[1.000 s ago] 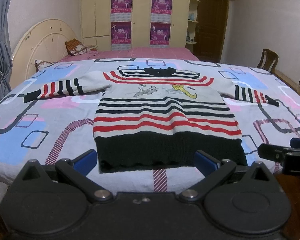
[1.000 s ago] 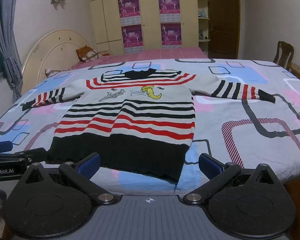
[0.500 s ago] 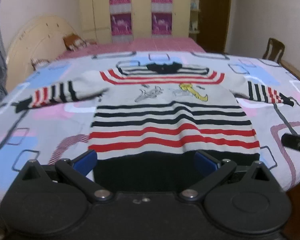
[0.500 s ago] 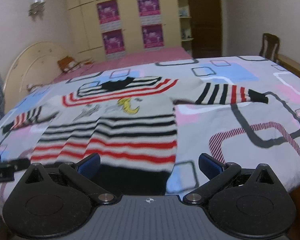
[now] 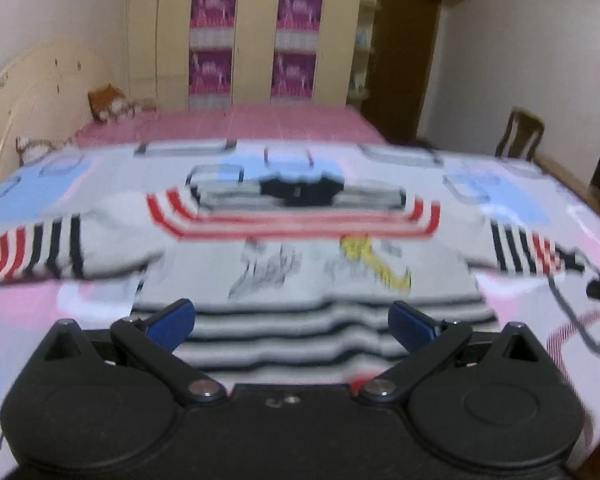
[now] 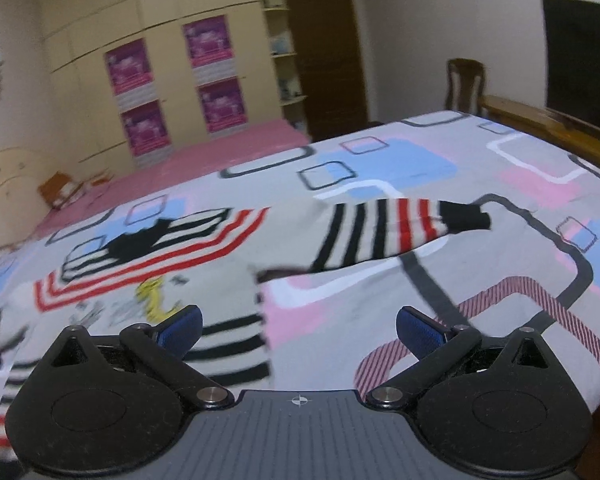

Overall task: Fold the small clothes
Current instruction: 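Reach the right gripper to a sleeve's black cuff and close on it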

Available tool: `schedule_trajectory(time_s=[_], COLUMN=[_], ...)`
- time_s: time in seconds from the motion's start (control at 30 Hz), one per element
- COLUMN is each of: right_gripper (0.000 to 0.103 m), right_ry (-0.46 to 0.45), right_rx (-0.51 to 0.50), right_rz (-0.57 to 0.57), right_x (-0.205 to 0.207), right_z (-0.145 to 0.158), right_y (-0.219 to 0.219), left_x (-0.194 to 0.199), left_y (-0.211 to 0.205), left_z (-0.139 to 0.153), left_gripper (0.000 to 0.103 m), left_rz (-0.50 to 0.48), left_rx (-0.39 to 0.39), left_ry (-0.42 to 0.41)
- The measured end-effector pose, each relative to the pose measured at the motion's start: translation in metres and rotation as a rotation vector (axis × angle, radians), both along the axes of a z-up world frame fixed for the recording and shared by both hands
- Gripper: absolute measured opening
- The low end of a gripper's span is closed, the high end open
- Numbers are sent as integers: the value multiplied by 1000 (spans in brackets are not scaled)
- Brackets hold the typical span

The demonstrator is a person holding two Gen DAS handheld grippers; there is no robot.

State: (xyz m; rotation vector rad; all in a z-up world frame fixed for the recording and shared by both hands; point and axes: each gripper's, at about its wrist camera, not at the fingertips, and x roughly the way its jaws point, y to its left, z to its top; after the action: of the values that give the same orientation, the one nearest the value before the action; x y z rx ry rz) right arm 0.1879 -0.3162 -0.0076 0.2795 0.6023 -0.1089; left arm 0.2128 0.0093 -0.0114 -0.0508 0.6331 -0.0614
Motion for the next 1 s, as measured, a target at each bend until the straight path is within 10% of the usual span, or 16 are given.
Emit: schedule_trajectory(time_s=[0.23,0.33,0.5,0.6,0.93,1.0], right_gripper=[102,64,62,40,39,20], right_ry=[13,35,83,112,81,82], right_rx=[22,56,174,247,389,380], right_rz=[-86,-102,-185,-233,-282,-315], right_x=[52,81,128,149,166,166], right_z=[-20,-36,-71,-93,-124,-125], right_y=[-61,-92,-156,-193,-235,-239], left_x=[59,79,115,135,164,166], left_y=[-27,-40,-65,-82,-110,-106], left_z=[-22,-28,-37,-39,-45,-45], left_gripper=[103,103,97,88,87,88], left_rz=[10,42,59,53,62,84], left_rx=[-19,-4,18,5,54,80], left_ry=[79,110,131,155,185,185])
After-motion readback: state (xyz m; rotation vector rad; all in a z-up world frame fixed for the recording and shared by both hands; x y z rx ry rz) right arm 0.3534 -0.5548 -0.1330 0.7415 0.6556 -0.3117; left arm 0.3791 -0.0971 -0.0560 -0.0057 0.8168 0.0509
